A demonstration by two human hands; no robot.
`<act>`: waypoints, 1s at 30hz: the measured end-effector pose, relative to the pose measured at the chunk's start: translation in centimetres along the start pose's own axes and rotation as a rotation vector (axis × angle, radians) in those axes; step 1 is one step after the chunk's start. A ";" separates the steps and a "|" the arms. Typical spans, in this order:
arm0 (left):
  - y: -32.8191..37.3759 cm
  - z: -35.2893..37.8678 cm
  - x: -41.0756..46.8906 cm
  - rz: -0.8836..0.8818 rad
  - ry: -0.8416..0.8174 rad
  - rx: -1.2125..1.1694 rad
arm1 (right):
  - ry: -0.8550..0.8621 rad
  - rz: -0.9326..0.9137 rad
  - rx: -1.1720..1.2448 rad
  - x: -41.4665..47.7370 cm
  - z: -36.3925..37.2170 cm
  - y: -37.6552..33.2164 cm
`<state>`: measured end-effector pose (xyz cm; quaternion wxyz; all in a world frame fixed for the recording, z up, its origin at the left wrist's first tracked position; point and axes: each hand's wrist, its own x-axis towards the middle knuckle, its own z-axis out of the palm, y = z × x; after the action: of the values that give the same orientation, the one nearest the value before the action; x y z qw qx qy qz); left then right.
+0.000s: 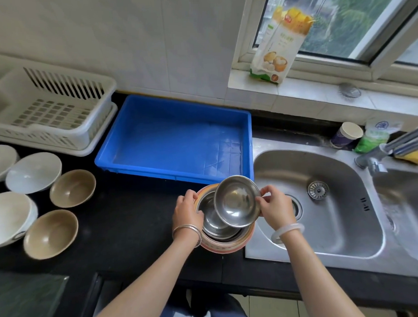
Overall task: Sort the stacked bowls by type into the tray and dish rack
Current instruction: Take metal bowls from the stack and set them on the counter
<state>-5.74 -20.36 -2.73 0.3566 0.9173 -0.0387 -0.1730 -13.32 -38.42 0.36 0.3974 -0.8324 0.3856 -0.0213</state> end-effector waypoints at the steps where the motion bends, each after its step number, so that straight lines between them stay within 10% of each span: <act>1: 0.0 0.0 0.0 0.001 -0.001 -0.002 | 0.008 -0.003 -0.005 0.0 -0.2 -0.1; 30: 0.1 -0.1 0.2 0.056 0.053 0.096 | 0.030 0.013 0.023 0.7 -1.8 0.4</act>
<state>-5.47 -20.43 -2.62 0.3176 0.9363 -0.0629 -0.1364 -13.70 -40.17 1.13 0.4012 -0.8250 0.3964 -0.0356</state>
